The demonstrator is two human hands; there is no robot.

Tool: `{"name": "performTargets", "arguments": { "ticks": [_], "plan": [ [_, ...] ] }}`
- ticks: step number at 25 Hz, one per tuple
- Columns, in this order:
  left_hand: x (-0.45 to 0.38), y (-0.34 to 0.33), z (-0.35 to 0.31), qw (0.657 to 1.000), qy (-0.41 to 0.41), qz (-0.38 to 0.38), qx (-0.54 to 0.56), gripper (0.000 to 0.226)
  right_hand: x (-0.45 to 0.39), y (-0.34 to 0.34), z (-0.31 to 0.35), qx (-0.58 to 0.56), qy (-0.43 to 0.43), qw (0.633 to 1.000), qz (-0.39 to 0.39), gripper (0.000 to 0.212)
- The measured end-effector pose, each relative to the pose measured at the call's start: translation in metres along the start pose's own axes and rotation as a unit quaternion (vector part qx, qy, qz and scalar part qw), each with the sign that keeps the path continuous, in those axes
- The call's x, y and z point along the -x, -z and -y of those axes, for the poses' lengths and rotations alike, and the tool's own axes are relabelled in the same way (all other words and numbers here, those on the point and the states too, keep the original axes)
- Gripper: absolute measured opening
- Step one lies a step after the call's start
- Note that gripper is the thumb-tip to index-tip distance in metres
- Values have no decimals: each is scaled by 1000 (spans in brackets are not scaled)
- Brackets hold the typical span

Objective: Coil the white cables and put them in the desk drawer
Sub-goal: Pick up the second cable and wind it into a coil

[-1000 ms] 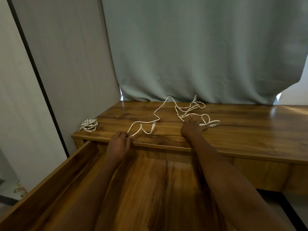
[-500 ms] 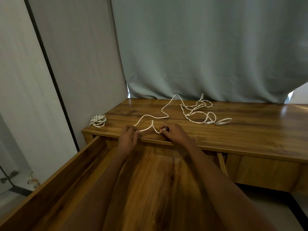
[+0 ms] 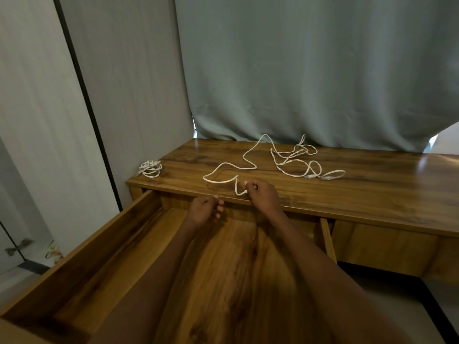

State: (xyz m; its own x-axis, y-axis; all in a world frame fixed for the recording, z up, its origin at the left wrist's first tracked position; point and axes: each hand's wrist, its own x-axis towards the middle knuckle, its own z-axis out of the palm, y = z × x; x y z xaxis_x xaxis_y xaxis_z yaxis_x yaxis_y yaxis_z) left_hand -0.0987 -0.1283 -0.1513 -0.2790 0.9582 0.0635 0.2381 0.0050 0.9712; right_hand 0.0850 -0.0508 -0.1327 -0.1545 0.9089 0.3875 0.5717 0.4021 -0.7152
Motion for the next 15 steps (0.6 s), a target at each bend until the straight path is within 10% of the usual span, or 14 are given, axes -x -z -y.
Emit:
{"name": "performTargets", "arguments": {
  "ticks": [7,12,15],
  "plan": [
    [5,-3,3,973,165,79,138,39,20,4,8,-298,-170,921,183,10],
    [1,-5,-3,953,212,70,207,20,29,4,6,-254,-122,926,250,11],
    [-3,-4,-5,956,183,30,228,12,27,4,4,-154,-34,974,165,10]
  ]
}}
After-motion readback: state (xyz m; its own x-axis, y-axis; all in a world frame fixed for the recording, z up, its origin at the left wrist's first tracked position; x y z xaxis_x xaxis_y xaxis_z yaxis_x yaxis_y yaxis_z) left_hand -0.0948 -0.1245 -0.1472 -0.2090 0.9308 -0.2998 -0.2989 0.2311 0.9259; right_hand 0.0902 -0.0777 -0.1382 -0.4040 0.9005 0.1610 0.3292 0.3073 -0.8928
